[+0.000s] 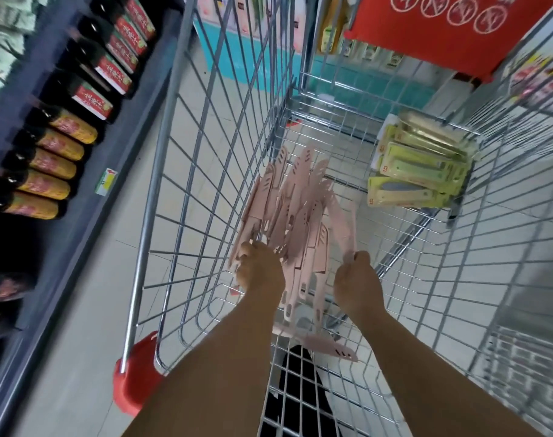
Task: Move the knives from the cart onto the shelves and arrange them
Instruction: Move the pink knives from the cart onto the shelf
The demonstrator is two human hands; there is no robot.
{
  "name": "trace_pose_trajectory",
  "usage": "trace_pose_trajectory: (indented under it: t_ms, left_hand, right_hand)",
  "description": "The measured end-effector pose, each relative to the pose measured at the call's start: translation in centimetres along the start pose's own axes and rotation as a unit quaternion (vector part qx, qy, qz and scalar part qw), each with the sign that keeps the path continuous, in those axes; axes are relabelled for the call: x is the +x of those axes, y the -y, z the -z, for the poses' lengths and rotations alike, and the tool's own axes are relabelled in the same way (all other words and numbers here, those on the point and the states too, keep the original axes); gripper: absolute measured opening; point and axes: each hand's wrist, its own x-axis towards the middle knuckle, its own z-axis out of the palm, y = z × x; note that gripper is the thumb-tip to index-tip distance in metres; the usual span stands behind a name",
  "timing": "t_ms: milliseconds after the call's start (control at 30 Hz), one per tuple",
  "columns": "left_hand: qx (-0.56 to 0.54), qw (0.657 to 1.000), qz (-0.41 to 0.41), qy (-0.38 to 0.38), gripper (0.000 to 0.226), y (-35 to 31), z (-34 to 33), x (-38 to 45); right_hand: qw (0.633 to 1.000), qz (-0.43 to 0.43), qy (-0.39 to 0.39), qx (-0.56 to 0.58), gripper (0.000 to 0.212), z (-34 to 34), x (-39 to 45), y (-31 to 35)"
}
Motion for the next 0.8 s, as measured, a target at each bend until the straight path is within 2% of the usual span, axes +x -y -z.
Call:
trace_pose_trajectory:
  t_ms: [133,233,300,367,467,567,667,800]
  left_hand:
    - [0.017,0.998,-0.043,-0.038,0.039,0.5,0.6,-0.9]
    - [-0.069,0.997,-0.021,-0.032,0.050,0.0,3.1,-3.1]
    - [-0.095,0.994,-0.040,-0.048,0.048,-0.3,5.2,-5.2]
    - [-0.131,0.985,-0.085,-0.076,0.039,-0.2,7.2,-7.4]
    - [-0.213,0.965,-0.098,-0.118,0.037,0.1,11.3,-10.5]
    - [-0.191,0.965,-0.105,-0.143,0.032,0.5,15.9,-12.8]
    - [-0.297,0.925,-0.092,-0.218,0.023,2.3,20.8,-14.8]
    - [-0.384,0.859,-0.128,-0.315,0.011,7.2,26.8,-17.2]
  right_hand:
    - [1.000,0.000,-0.010,0.027,0.007,1.2,-0.9,0.5]
    - [0.999,0.021,-0.030,0.034,0.022,2.1,-2.3,1.9]
    - [0.997,0.040,-0.047,0.037,0.031,3.0,-3.6,3.0]
    - [0.995,0.070,-0.058,0.046,0.029,4.3,-5.2,4.4]
    - [0.986,0.124,-0.077,0.086,0.028,6.5,-7.7,7.5]
    - [0.970,0.195,-0.091,0.113,0.028,8.4,-10.1,11.5]
    - [0.943,0.284,-0.102,0.138,0.022,9.9,-13.0,16.3]
    - [0.904,0.394,-0.116,0.120,0.029,10.4,-17.8,23.0]
